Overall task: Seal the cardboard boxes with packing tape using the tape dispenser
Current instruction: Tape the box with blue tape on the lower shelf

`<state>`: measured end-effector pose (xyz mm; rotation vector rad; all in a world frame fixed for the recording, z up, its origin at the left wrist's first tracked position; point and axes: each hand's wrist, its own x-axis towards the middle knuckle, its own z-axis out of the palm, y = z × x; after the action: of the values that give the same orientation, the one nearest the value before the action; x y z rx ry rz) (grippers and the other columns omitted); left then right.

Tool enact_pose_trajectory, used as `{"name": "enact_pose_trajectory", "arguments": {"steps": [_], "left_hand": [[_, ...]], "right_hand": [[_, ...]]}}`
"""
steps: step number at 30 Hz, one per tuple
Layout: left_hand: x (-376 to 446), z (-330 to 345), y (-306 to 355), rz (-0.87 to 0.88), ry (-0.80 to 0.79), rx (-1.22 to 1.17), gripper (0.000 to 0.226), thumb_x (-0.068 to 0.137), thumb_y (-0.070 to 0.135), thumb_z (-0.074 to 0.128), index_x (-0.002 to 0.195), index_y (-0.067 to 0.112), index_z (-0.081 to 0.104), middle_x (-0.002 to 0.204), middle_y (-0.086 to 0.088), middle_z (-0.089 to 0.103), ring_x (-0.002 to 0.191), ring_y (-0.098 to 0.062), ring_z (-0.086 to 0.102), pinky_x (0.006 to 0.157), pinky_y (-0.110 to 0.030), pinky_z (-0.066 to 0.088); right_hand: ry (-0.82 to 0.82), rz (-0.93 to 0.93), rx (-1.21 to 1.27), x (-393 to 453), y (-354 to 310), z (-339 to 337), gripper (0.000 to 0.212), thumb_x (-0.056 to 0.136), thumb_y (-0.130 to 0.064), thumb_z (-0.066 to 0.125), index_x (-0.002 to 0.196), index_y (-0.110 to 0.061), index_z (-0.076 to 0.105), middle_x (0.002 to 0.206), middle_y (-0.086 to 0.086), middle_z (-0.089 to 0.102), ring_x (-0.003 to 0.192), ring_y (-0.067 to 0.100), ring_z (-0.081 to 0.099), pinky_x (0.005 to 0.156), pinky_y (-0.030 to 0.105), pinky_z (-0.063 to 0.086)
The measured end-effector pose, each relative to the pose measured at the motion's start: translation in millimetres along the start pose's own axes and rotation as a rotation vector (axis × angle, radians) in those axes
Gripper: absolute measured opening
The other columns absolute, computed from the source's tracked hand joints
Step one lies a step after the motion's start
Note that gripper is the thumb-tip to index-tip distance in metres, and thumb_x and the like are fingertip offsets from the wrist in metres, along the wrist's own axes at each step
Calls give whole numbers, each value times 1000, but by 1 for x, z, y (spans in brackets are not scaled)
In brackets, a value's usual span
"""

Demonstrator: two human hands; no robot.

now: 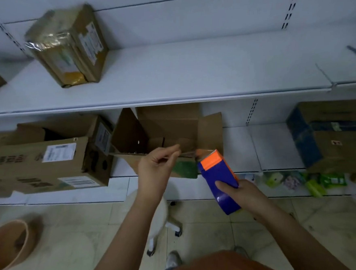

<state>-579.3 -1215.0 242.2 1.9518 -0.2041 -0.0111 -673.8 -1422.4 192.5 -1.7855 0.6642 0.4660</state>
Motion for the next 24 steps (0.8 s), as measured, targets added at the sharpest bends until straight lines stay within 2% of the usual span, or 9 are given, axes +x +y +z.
{"name": "enact_pose_trajectory", "arguments": {"steps": [3, 8, 10, 12, 13, 15, 17, 21, 24], "left_hand": [[0, -32, -13, 56, 84, 22, 25, 89, 16, 73, 114, 20, 75, 94, 9, 72, 90, -5, 68, 82, -22, 56], [-7, -78, -21, 93, 118, 58, 37, 88, 14, 74, 124, 17, 69, 92, 10, 72, 89, 2, 67, 83, -17, 55], [-10, -90, -20, 28, 99, -59, 54, 87, 11, 75, 136, 22, 54, 87, 9, 74, 86, 6, 67, 78, -7, 50], [-12, -100, -22, -25, 62, -113, 70, 86, 13, 76, 142, 28, 37, 83, 9, 75, 83, 7, 67, 77, -1, 45], [-13, -102, -24, 0, 45, -72, 64, 86, 14, 76, 139, 27, 45, 83, 9, 75, 82, 7, 67, 77, -2, 46], [-16, -105, -32, 86, 20, 47, 31, 86, 18, 76, 116, 23, 70, 84, 15, 73, 82, 10, 65, 76, -6, 50], [-23, -104, -38, 199, -2, 125, 13, 87, 20, 76, 99, 23, 78, 84, 21, 70, 81, 9, 65, 75, -13, 53], [-37, -90, -55, 538, -63, 391, 20, 90, 25, 61, 102, 23, 77, 99, 10, 76, 90, -9, 65, 75, -32, 54], [-44, -84, -61, 603, -127, 470, 29, 91, 26, 54, 111, 22, 74, 112, 10, 73, 98, -12, 62, 75, -36, 52]], "right_hand": [[21, 27, 59, -3, -23, 42, 36, 88, -49, 66, 106, -18, 63, 98, 3, 69, 85, 15, 65, 60, 24, 44], [112, 35, 53, -10, -50, 103, 39, 89, -50, 63, 102, -13, 59, 98, 7, 67, 86, 19, 64, 63, 26, 44], [139, 56, 51, -12, -58, 120, 41, 90, -52, 61, 101, -13, 58, 97, 6, 65, 87, 20, 63, 64, 26, 44], [145, 92, 29, -14, -65, 131, 36, 92, -52, 58, 90, -16, 54, 86, 1, 61, 77, 14, 59, 60, 24, 41], [148, 106, 37, -15, -68, 135, 36, 92, -52, 58, 86, -17, 53, 82, -1, 59, 73, 11, 57, 58, 22, 40], [153, 129, 91, -14, -72, 142, 38, 92, -52, 59, 93, -14, 55, 81, -1, 59, 71, 10, 57, 55, 22, 39], [155, 179, 145, -16, -79, 147, 47, 91, -55, 58, 105, -9, 57, 84, 1, 60, 73, 13, 58, 57, 24, 41], [132, 239, 563, -14, -92, 151, 55, 96, -59, 46, 113, -9, 61, 95, 11, 69, 82, 22, 65, 71, 31, 51], [50, 149, 882, -9, -93, 153, 61, 95, -61, 40, 124, -10, 59, 116, 17, 68, 99, 28, 66, 81, 37, 53]]}}
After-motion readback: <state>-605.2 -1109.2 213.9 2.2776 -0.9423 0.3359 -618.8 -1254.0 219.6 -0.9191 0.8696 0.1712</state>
